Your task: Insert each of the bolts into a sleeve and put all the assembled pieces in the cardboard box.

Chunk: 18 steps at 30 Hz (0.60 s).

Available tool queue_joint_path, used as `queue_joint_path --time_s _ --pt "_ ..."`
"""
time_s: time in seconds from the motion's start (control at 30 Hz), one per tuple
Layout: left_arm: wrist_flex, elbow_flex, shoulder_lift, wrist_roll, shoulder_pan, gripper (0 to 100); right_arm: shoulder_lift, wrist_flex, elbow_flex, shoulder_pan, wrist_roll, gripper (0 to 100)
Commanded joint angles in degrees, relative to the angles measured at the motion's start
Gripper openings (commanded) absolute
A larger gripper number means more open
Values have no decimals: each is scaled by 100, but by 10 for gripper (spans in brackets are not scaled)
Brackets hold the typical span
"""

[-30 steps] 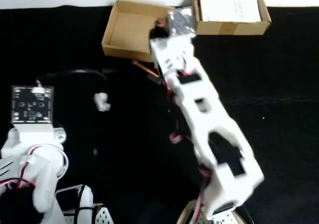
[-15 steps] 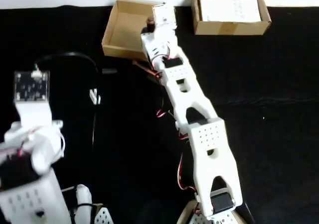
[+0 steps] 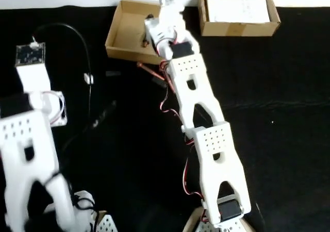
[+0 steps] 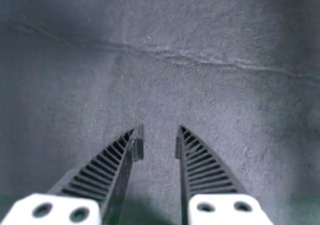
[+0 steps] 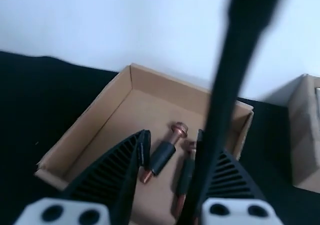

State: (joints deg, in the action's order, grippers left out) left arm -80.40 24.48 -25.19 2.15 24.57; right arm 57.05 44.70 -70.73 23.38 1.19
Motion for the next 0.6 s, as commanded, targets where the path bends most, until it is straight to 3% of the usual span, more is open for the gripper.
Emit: queue_joint_path --time_s 0.0,0.17,0.3,0.57 --pt "70 -699 971 -220 31 133 -75 1868 -1481 4 -695 139" --pt "105 -1297 2396 -510 31 133 -75 4251 -2457 242 -1934 139" --pt "123 -1780 3468 -897 -57 133 -4 5516 -2475 541 -2655 139" --pt "325 -2949 5393 -1679 -330 96 629 5446 -1077 725 -3525 139"
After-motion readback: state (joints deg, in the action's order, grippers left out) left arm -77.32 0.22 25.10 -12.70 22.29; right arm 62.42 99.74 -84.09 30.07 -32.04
